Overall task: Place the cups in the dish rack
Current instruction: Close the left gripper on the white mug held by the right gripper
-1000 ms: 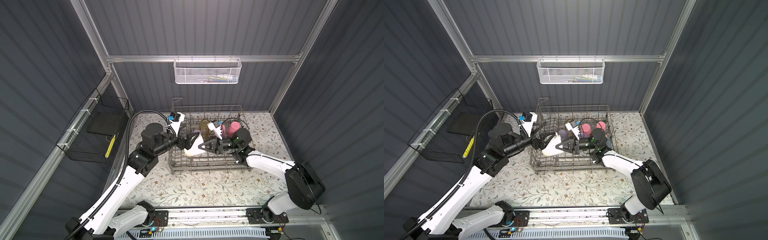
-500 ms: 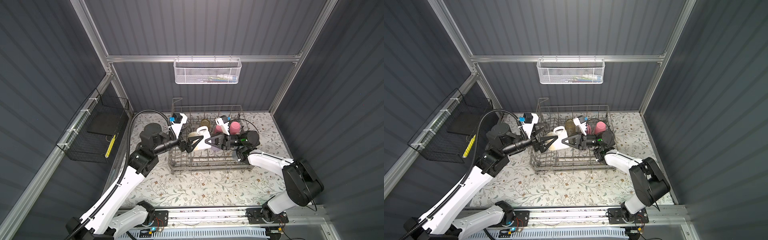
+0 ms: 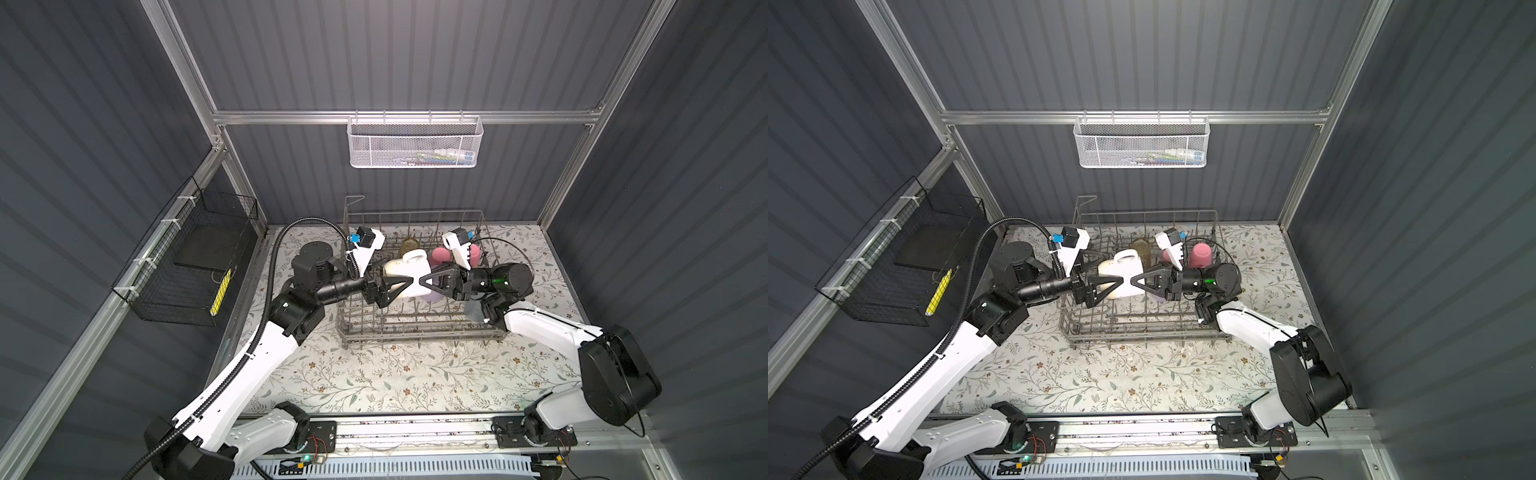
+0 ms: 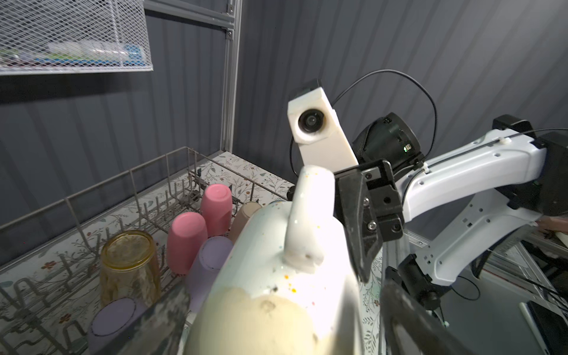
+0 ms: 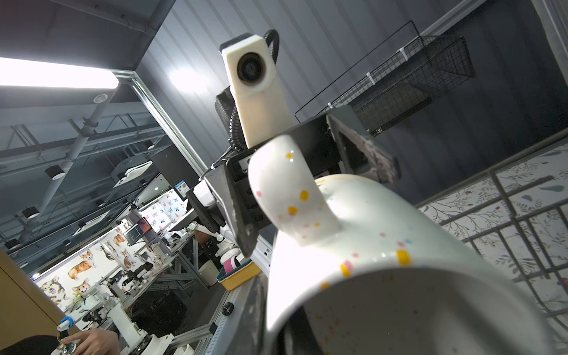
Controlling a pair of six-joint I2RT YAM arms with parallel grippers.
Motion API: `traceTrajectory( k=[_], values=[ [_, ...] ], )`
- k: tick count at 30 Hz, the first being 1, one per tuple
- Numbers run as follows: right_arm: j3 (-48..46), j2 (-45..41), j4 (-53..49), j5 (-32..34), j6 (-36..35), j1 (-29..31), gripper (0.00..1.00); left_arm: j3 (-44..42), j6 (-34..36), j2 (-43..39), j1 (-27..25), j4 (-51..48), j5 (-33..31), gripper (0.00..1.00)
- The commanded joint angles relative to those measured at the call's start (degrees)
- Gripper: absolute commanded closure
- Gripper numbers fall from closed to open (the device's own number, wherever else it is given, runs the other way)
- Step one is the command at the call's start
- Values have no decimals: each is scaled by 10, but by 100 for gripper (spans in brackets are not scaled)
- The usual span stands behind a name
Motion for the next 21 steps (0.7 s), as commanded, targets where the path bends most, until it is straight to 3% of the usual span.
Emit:
traceTrajectory(
  k=[1,6,21],
  values=[
    [23,-18,55,17,0,-2,100,-2,-5,11,4,10,64,4],
    [27,-18,55,22,0,-3,100,3,-8,33,4,10,105,4],
    [26,-39,55,30,-1,-6,100,-14,-5,33,4,14,138,5]
  ],
)
